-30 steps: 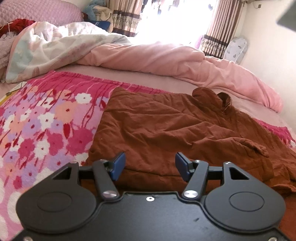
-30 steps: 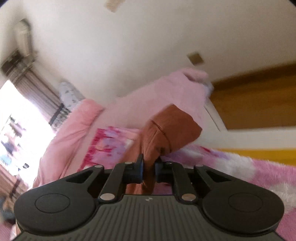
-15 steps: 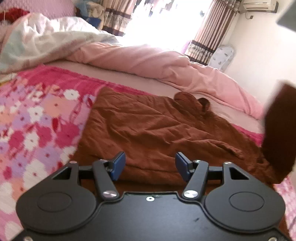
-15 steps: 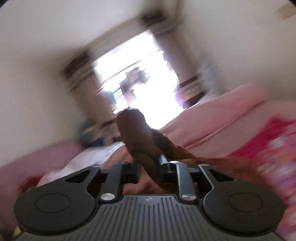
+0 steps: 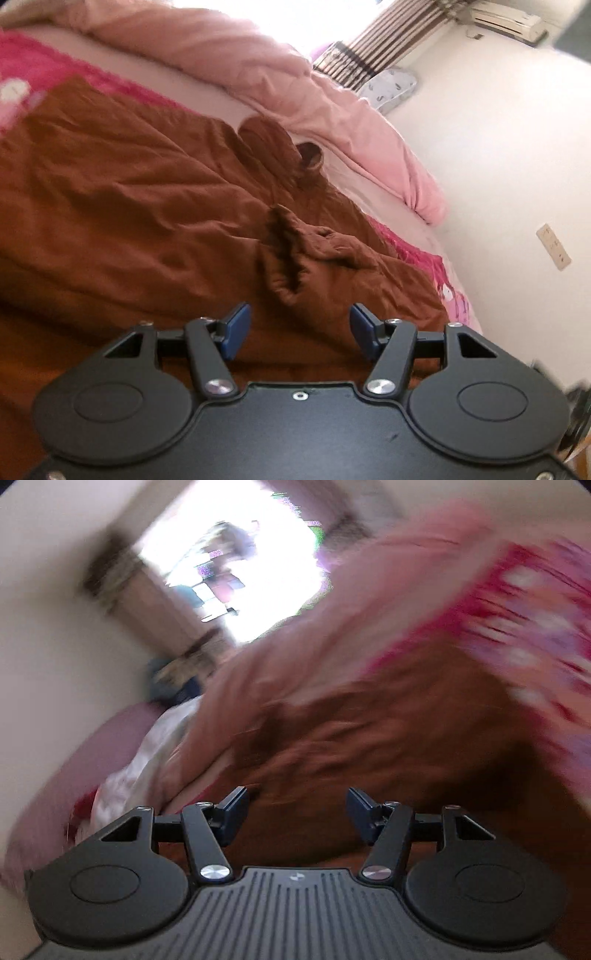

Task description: Fold large clothes

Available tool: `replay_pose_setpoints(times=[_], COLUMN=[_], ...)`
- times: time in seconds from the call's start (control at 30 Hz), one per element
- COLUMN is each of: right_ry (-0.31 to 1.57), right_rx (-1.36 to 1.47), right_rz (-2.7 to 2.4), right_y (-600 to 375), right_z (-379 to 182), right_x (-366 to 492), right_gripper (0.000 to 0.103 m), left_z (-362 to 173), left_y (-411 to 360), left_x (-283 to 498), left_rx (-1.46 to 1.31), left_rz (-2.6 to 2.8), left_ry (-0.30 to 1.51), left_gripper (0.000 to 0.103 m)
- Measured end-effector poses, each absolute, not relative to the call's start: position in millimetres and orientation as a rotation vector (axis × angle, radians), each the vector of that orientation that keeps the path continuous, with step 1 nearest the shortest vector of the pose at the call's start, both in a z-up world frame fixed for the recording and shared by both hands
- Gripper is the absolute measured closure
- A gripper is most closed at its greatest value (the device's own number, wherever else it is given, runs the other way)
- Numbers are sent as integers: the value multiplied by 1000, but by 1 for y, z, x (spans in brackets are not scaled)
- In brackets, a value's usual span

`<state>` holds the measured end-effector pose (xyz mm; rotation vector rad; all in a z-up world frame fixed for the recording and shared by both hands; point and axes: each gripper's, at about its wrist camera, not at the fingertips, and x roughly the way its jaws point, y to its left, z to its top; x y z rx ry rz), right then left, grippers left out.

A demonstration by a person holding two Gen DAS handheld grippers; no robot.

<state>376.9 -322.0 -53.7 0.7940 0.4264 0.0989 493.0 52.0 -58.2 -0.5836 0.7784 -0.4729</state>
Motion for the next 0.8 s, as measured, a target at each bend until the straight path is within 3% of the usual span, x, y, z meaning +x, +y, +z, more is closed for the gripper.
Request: replay_pose_setpoints(times=[0.17,0.2,0.3,0.4,0.47,0.5,0.67,0.8], right_ry=[466,476,493,456,460,447,435,501], right_rx=[962,989,1054,1056,1066,1065,1019,997], right_rz=[-1,1,-12,-38,-30,-25,-64,-120], right_y=[-376,-374,-380,-383,-385,-394,-408,-407], right_z=[-89,-98,-114,-119,-116,-115,-113,-130], right_x=[364,372,385,397,404,398,385,386], right_gripper=[31,31,31,48,90,95,97,95], left_z=[-71,-73,-75,-66,-56,-52,-76,-91], left_y=[22,19,17,18,22,23,19,18], left_x=[522,524,526,515,503,498,498,501], left_rx=[-615,-615,-631,-607,-604,-586,-497,-477], left_rz=[-462,-455,-461,-478,-501,-514,-467,-469], left_ry=[815,817,825,785,755,739,801,812], left_gripper=[57,76,86,89,90,90,89,79])
